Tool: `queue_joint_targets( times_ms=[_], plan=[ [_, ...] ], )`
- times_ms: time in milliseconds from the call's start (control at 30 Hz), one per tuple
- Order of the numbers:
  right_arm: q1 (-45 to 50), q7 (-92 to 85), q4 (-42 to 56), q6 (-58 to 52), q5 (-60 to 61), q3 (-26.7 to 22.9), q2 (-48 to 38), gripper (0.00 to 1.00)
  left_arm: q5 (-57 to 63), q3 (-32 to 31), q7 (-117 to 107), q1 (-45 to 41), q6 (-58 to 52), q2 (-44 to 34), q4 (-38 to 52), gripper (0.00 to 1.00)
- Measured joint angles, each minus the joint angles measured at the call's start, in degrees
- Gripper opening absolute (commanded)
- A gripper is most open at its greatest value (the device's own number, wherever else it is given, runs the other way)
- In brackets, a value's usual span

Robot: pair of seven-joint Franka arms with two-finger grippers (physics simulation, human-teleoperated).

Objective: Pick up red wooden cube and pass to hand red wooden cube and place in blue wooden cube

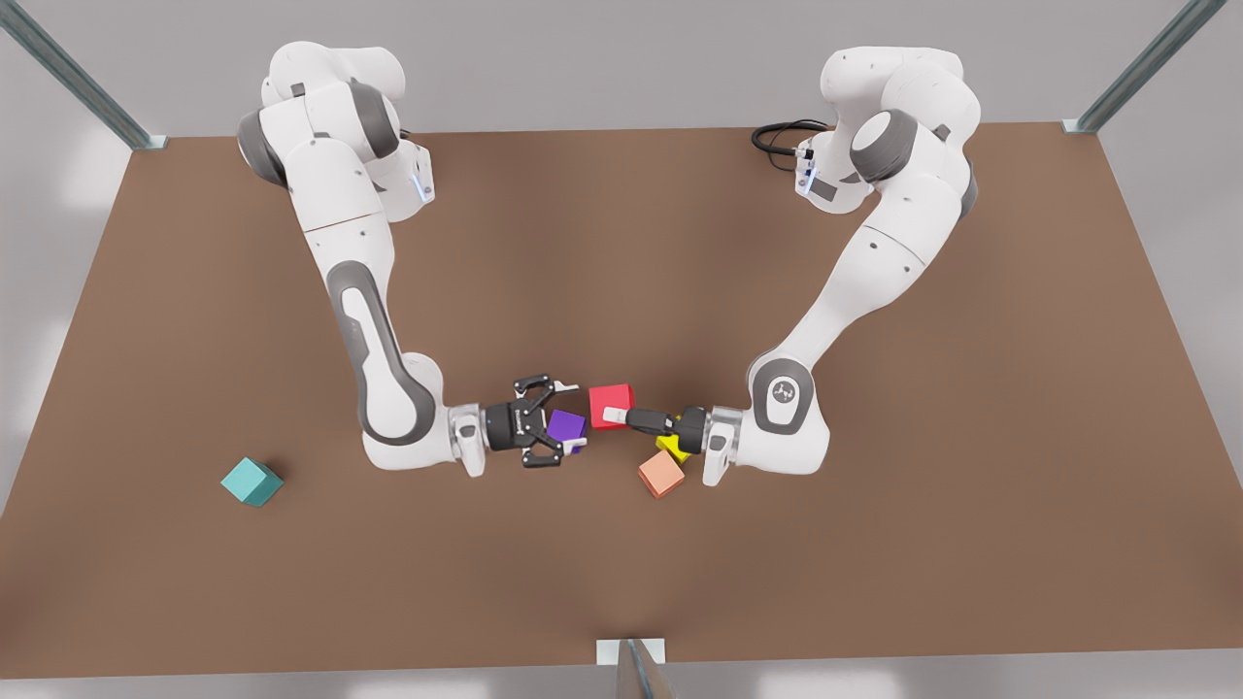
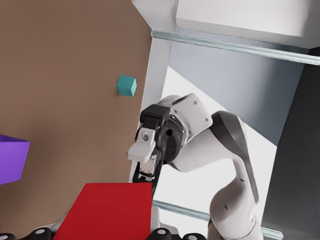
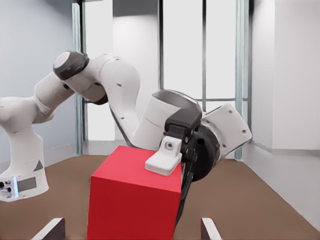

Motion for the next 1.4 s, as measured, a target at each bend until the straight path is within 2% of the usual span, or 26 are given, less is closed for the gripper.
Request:
queue_joint_targets(
  times_ms=[833, 867, 900, 933, 967, 1000, 1067, 1167, 1267, 1333, 1400],
  plan=[
    [2.7, -5.7, 0.0, 2.0, 2.3, 0.7, 1.3, 0.99, -1.1, 0.0, 0.9, -3.9, 3.8, 2.5, 4.4, 0.68],
    [2.7, -5.8, 0.0, 2.1, 2.4, 0.8, 1.3, 0.87, -1.1, 0.0, 0.9, -3.9, 3.9, 2.5, 4.4, 0.68],
    [2.7, -5.8, 0.0, 2.2, 2.4, 0.8, 1.3, 0.65, -1.1, 0.0, 0.9, -3.9, 3.9, 2.5, 4.4, 0.68],
    [2.7, -5.9, 0.0, 2.3, 2.4, 0.8, 1.4, 0.61, -1.1, 0.0, 0.9, -3.9, 4.0, 2.5, 4.4, 0.68],
    [2.6, -6.0, 0.1, 2.3, 2.4, 0.8, 1.4, 0.61, -1.1, 0.0, 0.9, -3.9, 4.1, 2.5, 4.5, 0.68],
    [2.5, -6.0, 0.0, 2.4, 2.4, 0.8, 1.4, 0.62, -1.1, 0.0, 0.9, -3.9, 4.1, 2.5, 4.5, 0.69],
    [2.3, -6.2, 0.0, 2.4, 2.4, 0.9, 1.4, 0.63, -1.5, 0.0, 1.2, -3.9, 4.1, 2.5, 4.4, 1.0],
    [2.1, -6.3, 0.0, 2.5, 2.3, 0.8, 1.5, 0.63, -1.7, 0.0, 1.5, -2.4, 3.7, 2.2, 4.2, 1.0],
    [1.6, -6.4, 0.0, 2.4, 2.3, 0.8, 1.5, 0.63, -1.0, -0.1, 1.4, 2.7, 0.9, 1.8, 3.7, 1.0],
    [0.6, -6.5, 0.1, 2.2, 1.7, 0.8, 1.3, 0.63, 1.6, -0.1, 1.0, 9.9, -3.8, 1.0, 3.1, 1.0],
    [-1.8, -6.5, 0.0, 1.8, -0.6, 0.5, 0.9, 0.63, 13.0, -0.2, 0.4, 18.6, -12.5, -1.4, 6.5, 1.0]
  ],
)
